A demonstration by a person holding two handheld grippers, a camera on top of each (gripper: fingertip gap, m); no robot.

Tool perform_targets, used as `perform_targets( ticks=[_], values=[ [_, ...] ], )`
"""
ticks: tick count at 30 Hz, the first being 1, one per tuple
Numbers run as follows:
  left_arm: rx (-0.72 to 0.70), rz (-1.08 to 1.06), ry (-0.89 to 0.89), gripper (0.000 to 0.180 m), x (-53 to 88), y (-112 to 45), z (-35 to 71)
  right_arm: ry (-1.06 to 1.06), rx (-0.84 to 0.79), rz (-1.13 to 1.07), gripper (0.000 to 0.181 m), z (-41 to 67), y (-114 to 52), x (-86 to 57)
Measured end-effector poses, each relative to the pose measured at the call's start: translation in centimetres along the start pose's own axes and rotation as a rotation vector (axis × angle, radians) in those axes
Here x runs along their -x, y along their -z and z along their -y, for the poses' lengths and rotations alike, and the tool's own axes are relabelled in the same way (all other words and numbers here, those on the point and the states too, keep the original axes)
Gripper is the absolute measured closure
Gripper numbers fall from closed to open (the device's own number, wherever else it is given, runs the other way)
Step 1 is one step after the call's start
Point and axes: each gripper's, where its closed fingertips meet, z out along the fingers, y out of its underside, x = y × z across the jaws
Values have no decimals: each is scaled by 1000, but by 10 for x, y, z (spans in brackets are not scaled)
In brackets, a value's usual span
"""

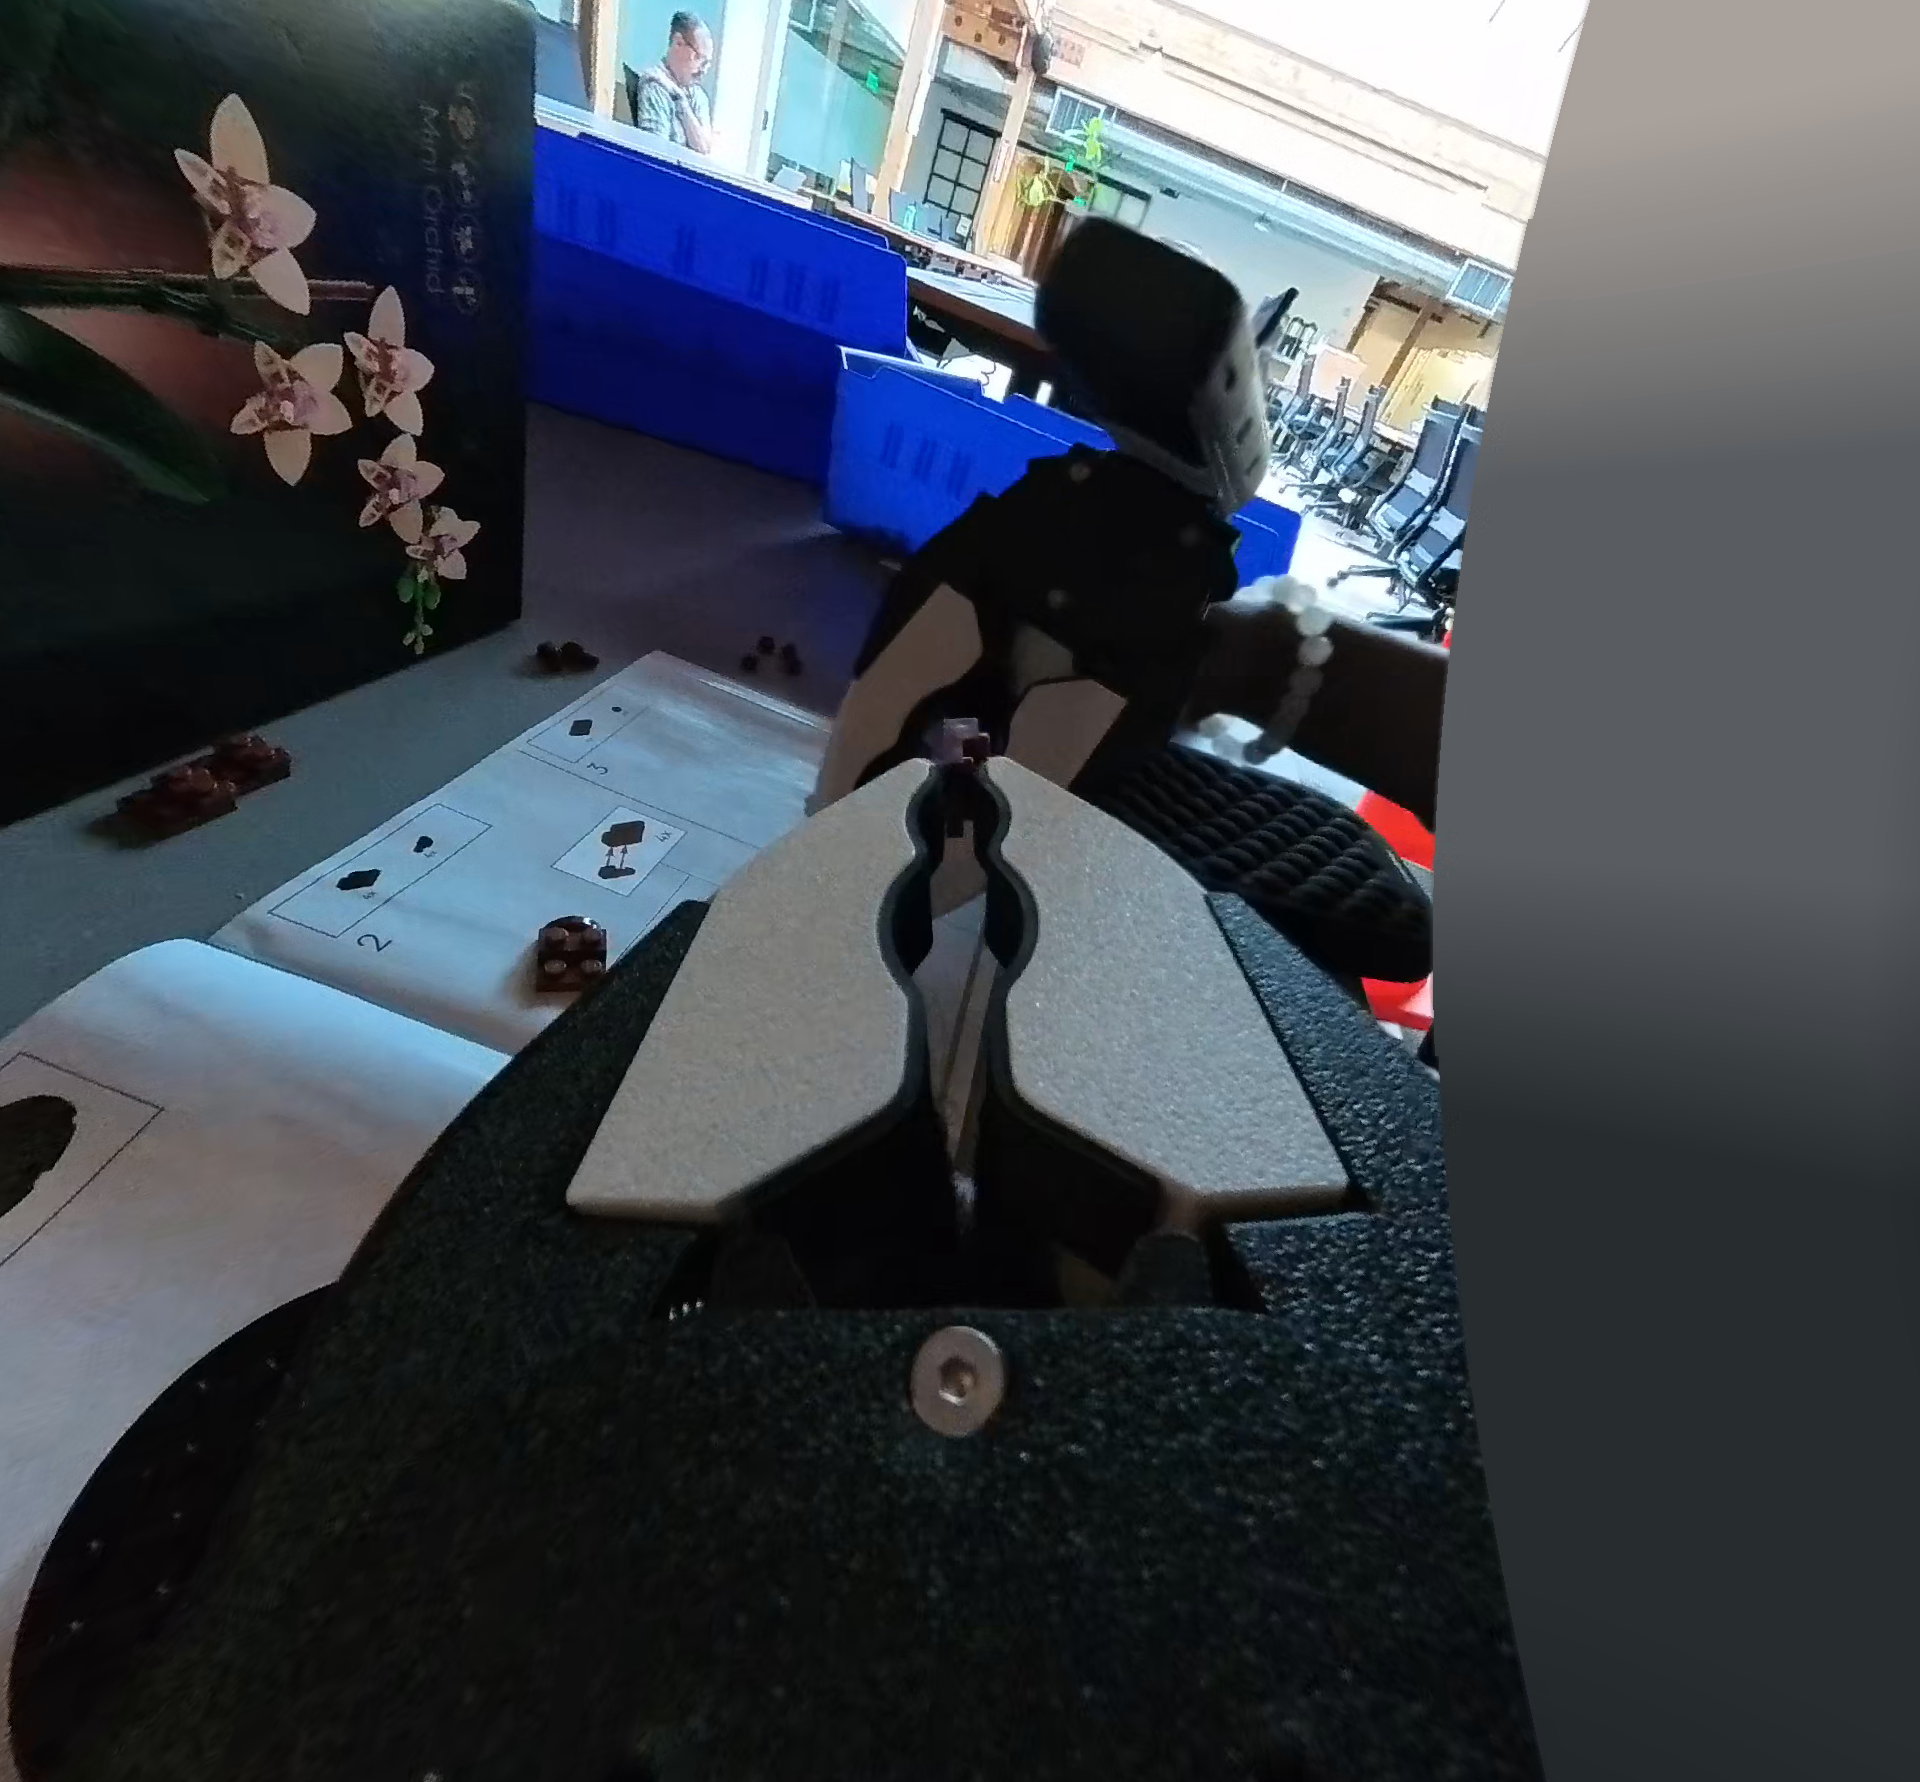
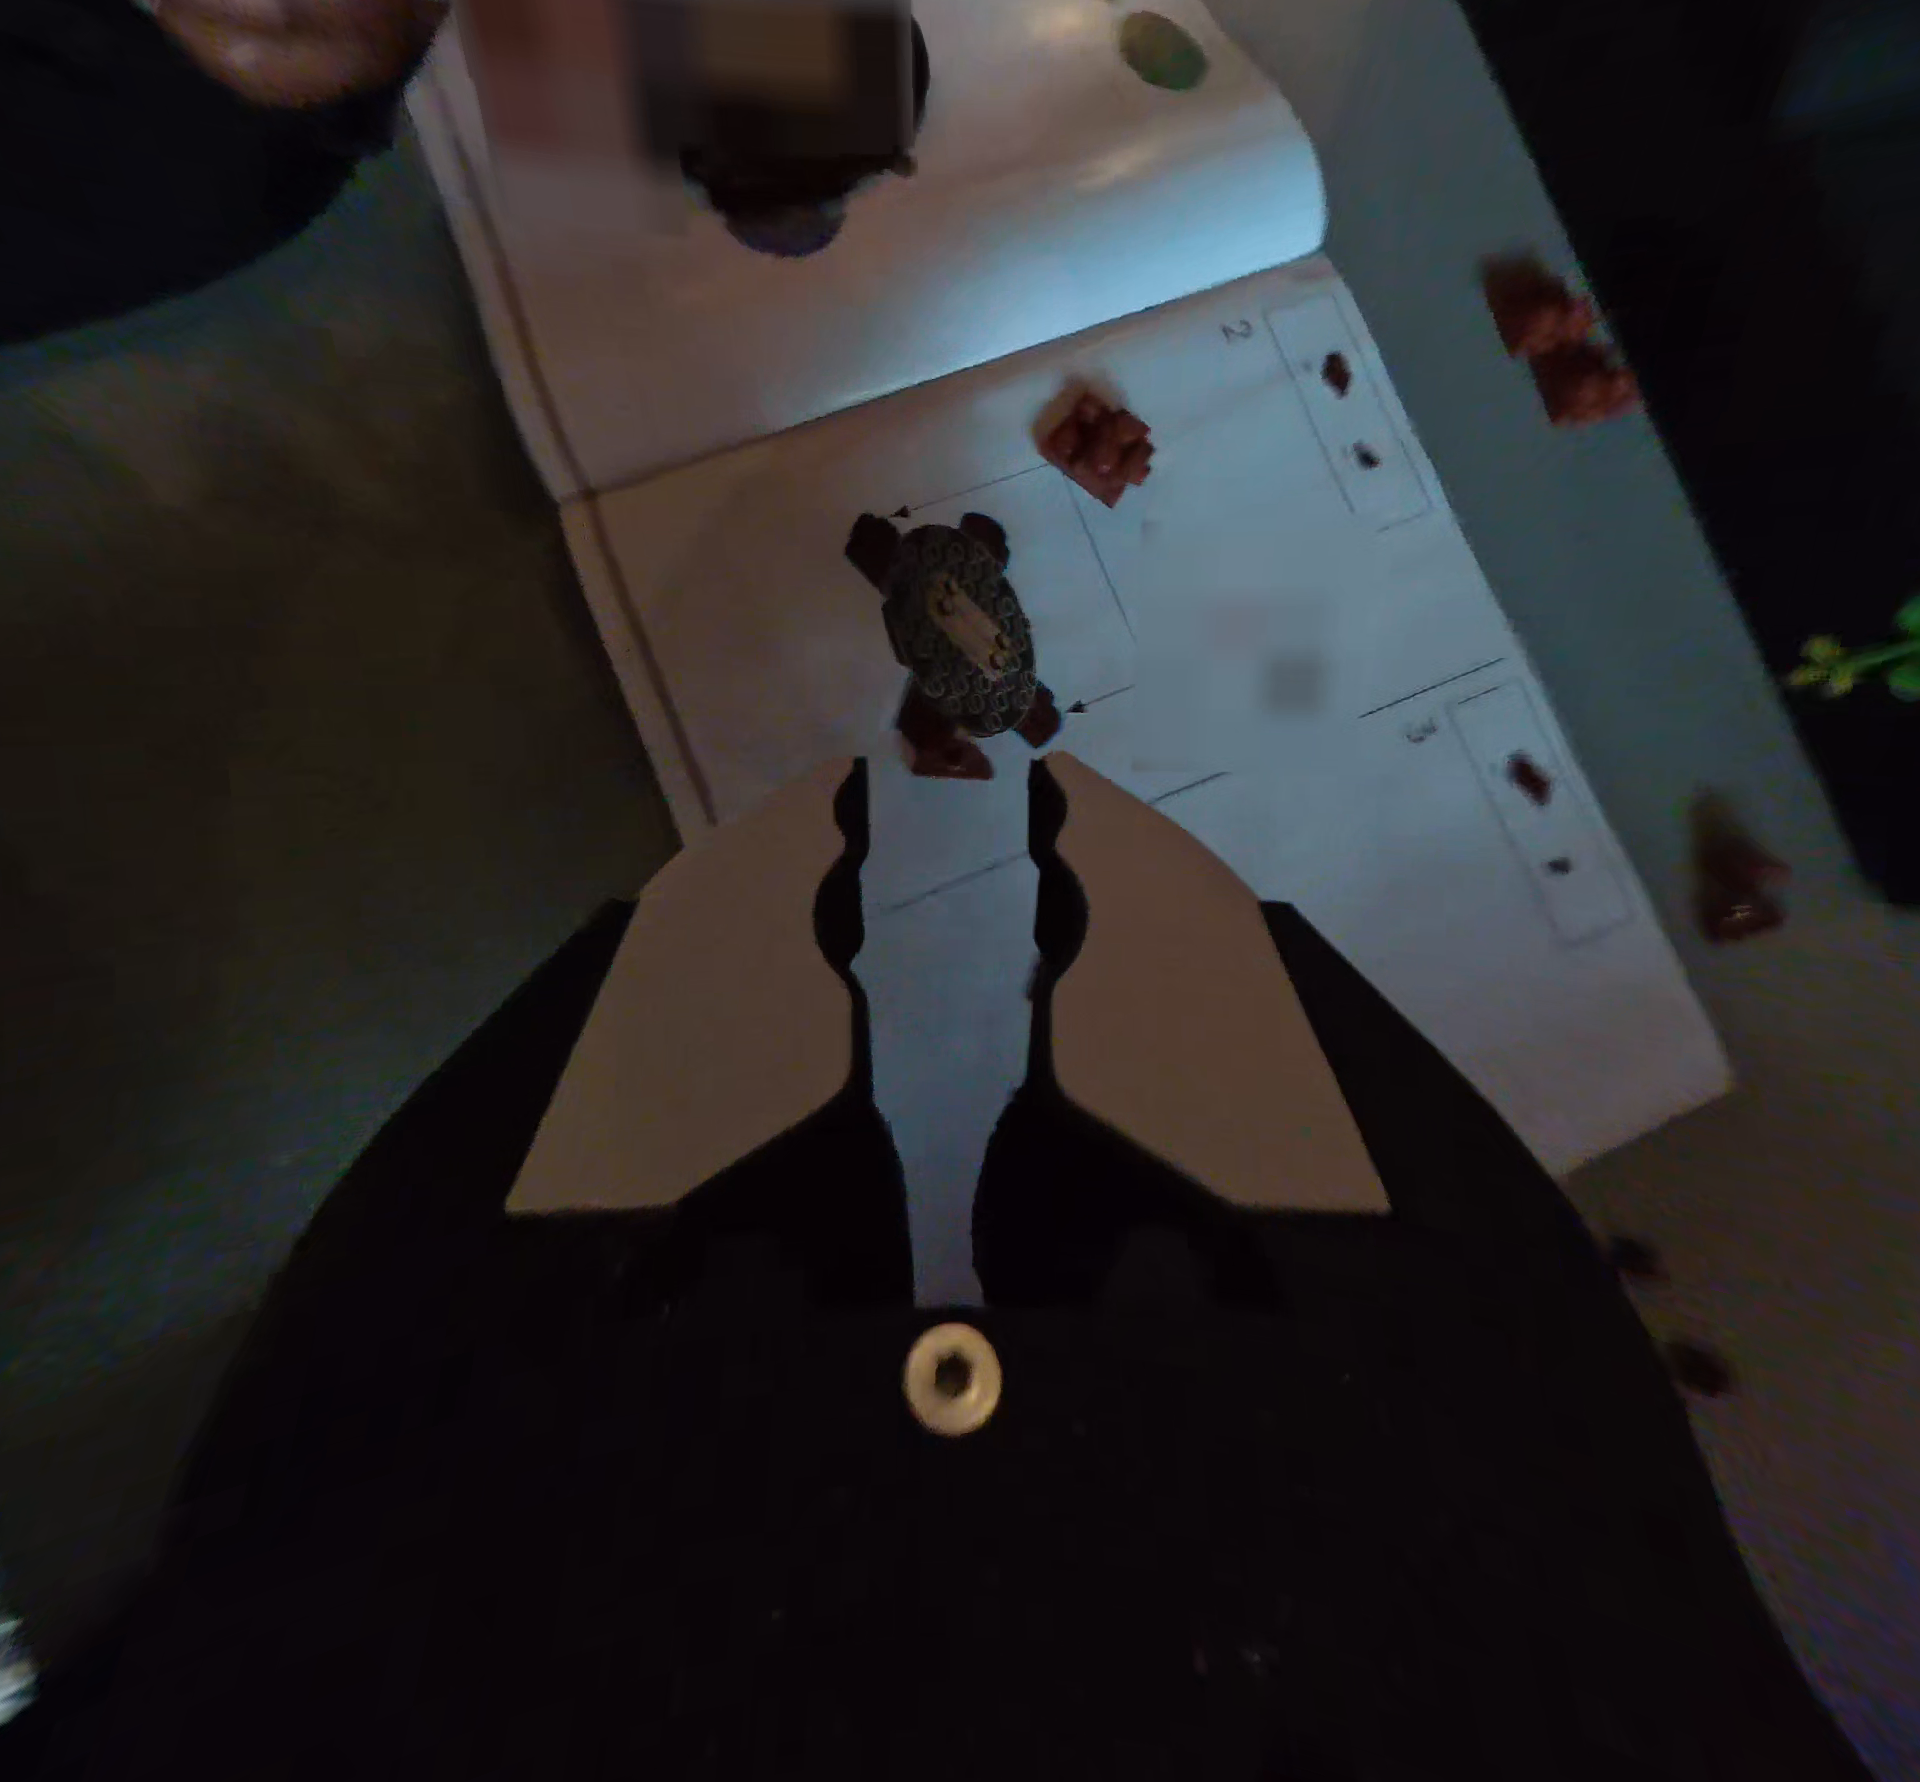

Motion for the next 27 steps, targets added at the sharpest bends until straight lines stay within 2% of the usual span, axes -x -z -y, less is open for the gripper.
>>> perform_targets(
  ticks=[3,11,27],
  values=[
    [0,4,-11,177,0,0,0,-55,80,6,152,-10,-3,2],
    [9,5,-22,177,-1,-1,-1,-41,152,10,156,-13,-7,6],
    [10,2,-21,177,-1,-1,-1,-32,159,23,167,-14,-8,4]
  ],
)
